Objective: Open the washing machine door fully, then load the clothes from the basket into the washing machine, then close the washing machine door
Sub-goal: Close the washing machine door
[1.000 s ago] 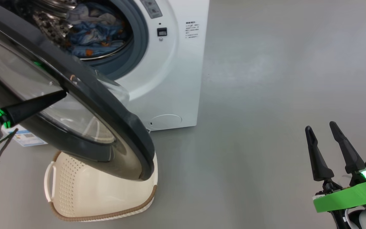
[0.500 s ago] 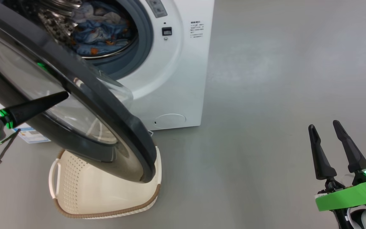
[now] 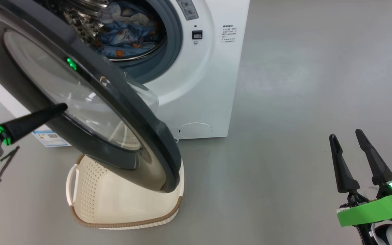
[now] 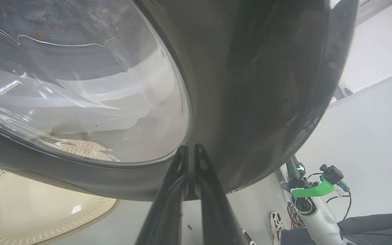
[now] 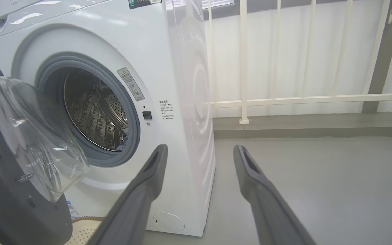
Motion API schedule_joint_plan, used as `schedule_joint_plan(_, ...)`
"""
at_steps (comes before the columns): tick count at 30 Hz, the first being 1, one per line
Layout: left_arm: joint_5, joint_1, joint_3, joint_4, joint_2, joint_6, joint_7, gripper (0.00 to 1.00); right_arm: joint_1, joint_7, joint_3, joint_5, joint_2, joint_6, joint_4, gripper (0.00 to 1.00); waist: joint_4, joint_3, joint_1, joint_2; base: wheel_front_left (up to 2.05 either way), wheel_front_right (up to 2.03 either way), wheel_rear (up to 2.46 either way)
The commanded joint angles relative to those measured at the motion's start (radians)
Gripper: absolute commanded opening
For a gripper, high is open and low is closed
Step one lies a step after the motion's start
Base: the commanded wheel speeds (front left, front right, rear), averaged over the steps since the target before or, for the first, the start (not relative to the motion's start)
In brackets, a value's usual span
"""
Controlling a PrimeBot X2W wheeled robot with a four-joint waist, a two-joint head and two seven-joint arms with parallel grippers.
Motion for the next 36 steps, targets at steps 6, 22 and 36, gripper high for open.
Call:
schedule_joint_plan(6,0.012,0.047,0.071,-0.008,0.036,-0.007,-0.072,0.26,0.006,-0.008,0.024,-0.006,-0.018,0.005,-0.025,1.00,0.021,-0.002,0.0000,0.0000,0.00,0.00,0.00)
schedule_joint_plan(22,0.093,0.185,0.084,-0.051,-0.028,-0.008,-0.436,1.00,0.008,-0.008,0.021,-0.006,-0.022,0.005,-0.028,1.00,0.060,-0.002,0.0000,0.0000,0.00,0.00,0.00)
schedule_joint_plan(36,0.195,0.320,-0.010,-0.038,-0.036,-0.009,-0.928,1.00,0.003,-0.008,0.022,-0.007,-0.022,0.005,-0.027,1.00,0.094,0.004,0.0000,0.0000,0.00,0.00,0.00)
